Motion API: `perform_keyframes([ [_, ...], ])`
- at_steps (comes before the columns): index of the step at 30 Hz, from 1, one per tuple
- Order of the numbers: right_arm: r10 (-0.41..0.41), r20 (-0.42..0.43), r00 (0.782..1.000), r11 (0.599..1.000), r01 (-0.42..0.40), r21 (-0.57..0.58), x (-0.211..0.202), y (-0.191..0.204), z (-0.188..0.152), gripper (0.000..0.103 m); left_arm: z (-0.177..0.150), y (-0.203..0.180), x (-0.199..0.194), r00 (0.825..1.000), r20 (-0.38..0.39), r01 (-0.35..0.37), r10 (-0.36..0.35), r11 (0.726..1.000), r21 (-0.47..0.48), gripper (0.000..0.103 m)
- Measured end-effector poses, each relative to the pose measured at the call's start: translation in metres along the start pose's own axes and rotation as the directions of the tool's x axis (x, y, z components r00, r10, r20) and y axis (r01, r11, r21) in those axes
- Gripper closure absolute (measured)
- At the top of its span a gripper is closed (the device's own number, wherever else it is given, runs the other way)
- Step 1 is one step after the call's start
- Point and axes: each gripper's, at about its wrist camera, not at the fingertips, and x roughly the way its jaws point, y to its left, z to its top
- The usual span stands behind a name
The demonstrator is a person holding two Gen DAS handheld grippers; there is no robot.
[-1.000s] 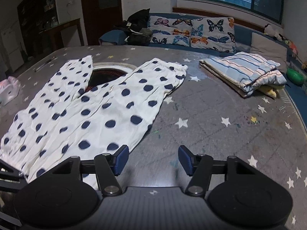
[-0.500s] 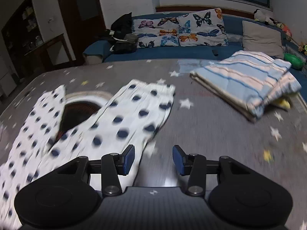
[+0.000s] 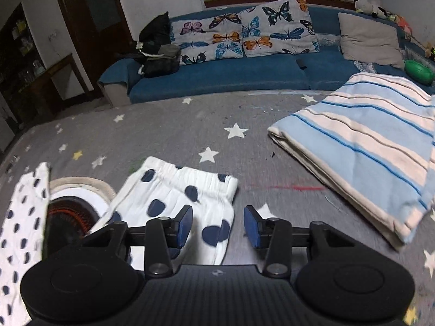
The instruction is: Fold clothes
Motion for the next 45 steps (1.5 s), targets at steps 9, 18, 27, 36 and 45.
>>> perform_keyframes([
  [9, -0.064, 0.031, 0.997, 0.998, 0.065, -0.012, 0.015, -0.002, 0.01, 0.096, -0.006, 0.001, 0.003, 0.999, -0.028, 0.045, -0.045, 0.999, 0.001, 0.09],
  [18, -0.056, 0.029, 0.998, 0.998, 0.056, -0.019, 0.014, -0.005, 0.01, 0.087, -0.011, 0.0, 0.001, 0.998, -0.035, 0.056, -0.056, 0.998, 0.009, 0.089],
  [27, -0.017, 0.005, 1.0, 1.0, 0.017, 0.021, 0.006, 0.0, 0.011, 0.1, -0.009, -0.004, -0.002, 0.999, -0.004, 0.046, -0.046, 0.999, 0.01, 0.089],
  [36, -0.044, 0.07, 0.997, 0.994, 0.036, 0.107, -0.024, 0.021, 0.044, 0.101, -0.017, -0.002, -0.03, 0.997, 0.074, 0.026, -0.025, 1.0, -0.017, 0.09],
  [45, -0.027, 0.116, 0.993, 1.0, 0.025, 0.018, -0.034, 0.11, 0.086, 0.101, -0.038, 0.015, -0.086, 0.982, 0.184, -0.015, 0.038, 0.992, -0.123, 0.092],
])
